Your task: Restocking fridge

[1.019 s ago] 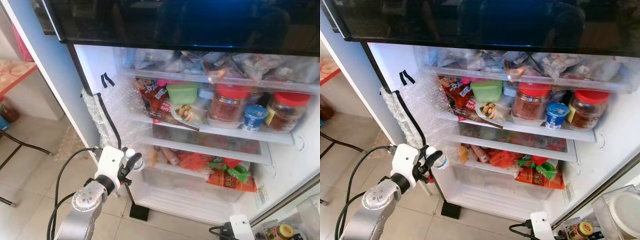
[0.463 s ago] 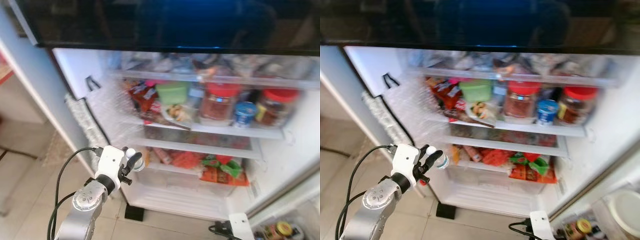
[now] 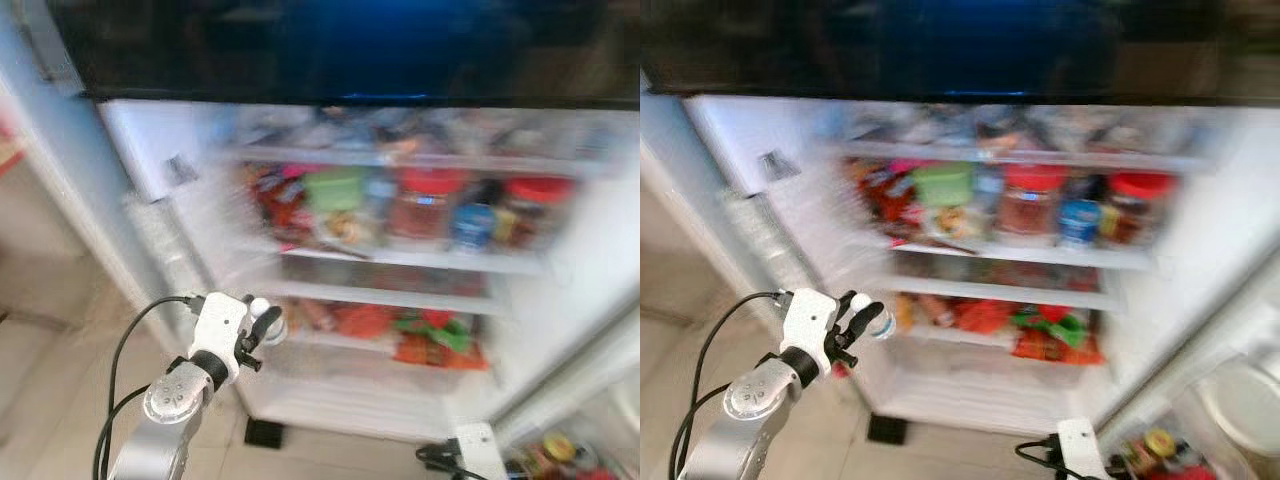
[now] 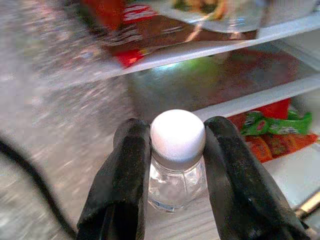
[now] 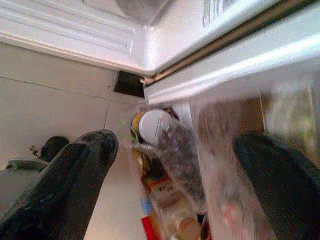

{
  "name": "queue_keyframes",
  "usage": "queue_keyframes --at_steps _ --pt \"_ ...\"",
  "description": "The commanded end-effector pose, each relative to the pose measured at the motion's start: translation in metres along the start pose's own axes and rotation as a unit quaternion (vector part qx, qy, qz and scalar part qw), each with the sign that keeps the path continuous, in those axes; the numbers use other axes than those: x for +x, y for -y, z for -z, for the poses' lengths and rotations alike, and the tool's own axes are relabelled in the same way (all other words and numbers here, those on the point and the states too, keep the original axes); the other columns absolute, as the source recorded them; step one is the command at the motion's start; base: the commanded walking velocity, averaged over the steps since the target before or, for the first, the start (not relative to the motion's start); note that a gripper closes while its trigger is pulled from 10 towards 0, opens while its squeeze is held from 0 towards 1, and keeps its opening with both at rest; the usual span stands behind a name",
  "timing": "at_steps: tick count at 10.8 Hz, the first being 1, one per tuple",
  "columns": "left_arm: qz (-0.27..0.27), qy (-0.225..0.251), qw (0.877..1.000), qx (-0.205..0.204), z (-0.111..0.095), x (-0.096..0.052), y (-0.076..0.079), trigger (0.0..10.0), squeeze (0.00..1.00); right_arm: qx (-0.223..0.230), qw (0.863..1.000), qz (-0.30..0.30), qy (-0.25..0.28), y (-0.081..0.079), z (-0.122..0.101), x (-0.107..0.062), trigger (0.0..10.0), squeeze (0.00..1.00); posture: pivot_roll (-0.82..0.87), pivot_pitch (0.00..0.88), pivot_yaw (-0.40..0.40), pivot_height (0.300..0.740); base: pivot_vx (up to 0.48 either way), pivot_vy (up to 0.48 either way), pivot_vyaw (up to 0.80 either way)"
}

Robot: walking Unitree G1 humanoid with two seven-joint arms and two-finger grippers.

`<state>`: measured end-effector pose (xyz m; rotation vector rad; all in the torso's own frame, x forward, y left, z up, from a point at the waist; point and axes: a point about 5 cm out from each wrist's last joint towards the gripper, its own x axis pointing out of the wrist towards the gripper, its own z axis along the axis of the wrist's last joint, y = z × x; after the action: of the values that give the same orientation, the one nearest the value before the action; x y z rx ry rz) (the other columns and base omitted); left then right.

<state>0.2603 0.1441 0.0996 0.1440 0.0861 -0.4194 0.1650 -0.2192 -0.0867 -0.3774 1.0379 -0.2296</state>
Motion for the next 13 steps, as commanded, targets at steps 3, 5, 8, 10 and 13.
queue_keyframes --at_steps 3,5,8,10,13 --pt "-0.001 0.005 1.0 0.013 -0.0033 0.0014 -0.0018 10.0 0.0 0.002 1.0 0.014 -0.007 0.0101 0.0048 0.0014 10.0 0.0 0.0 0.026 0.021 0.74 0.0 -0.242 0.0" --pt "-0.001 0.005 1.0 0.014 -0.0031 0.0015 -0.0018 10.0 0.0 0.003 1.0 0.008 -0.002 0.0096 0.0042 0.0013 10.0 0.0 0.01 0.027 0.021 0.74 0.0 -0.122 0.0" --pt "0.003 0.005 1.0 0.012 -0.0034 0.0019 -0.0015 10.0 0.0 0.018 1.0 -0.005 0.011 0.0082 0.0031 0.001 10.0 0.0 0.0 0.029 0.023 0.74 0.0 0.0 0.0" --pt "0.004 0.009 1.0 0.01 -0.0042 0.0027 -0.0008 10.0 0.0 0.05 0.998 -0.024 0.03 0.0064 0.0011 0.0004 10.0 0.0 0.0 0.028 0.022 0.74 0.0 0.0 0.0" --pt "0.004 0.011 1.0 0.011 -0.0047 0.003 -0.0004 10.0 0.0 0.074 0.996 -0.043 0.031 0.0046 0.0016 0.0001 10.0 0.0 0.0 0.028 0.022 0.74 0.0 0.0 0.0"
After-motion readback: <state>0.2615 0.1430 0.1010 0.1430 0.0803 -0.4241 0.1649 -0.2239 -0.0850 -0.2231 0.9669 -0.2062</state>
